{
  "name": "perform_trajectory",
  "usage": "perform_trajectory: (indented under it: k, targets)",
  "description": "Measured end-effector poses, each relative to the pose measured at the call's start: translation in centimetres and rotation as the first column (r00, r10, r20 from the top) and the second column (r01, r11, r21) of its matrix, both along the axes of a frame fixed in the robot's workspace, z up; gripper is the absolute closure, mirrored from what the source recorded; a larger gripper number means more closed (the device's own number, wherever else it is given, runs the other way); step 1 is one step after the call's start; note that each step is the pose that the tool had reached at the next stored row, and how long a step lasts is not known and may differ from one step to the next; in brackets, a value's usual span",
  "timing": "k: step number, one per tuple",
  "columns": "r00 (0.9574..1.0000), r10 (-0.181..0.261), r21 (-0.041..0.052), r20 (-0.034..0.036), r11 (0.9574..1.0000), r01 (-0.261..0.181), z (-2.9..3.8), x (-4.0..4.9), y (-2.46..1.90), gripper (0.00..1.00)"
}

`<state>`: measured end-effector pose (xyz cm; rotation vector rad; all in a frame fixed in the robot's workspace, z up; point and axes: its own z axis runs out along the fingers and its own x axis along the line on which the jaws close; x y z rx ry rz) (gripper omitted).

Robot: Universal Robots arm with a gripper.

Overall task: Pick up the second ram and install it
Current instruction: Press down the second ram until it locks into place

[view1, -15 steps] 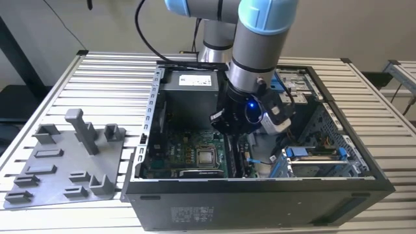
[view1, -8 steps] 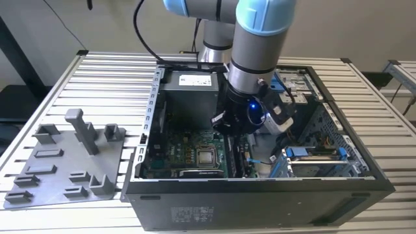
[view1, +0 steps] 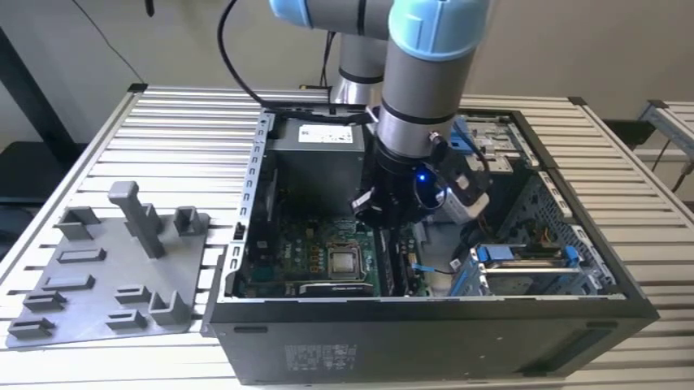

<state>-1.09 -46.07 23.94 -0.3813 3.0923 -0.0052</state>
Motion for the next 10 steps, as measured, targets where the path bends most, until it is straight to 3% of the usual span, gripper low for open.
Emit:
perform_trajectory:
  k: [6,10]
  targets:
    - [0.9982,0.059,-0.0001,0.0046,0.9982,-0.059,-0.01,-0.28,-0.03,0.89]
    - [0.9928,0.12,-0.0007,0.0112,0.9928,-0.12,-0.02,-0.29,-0.04,0.89]
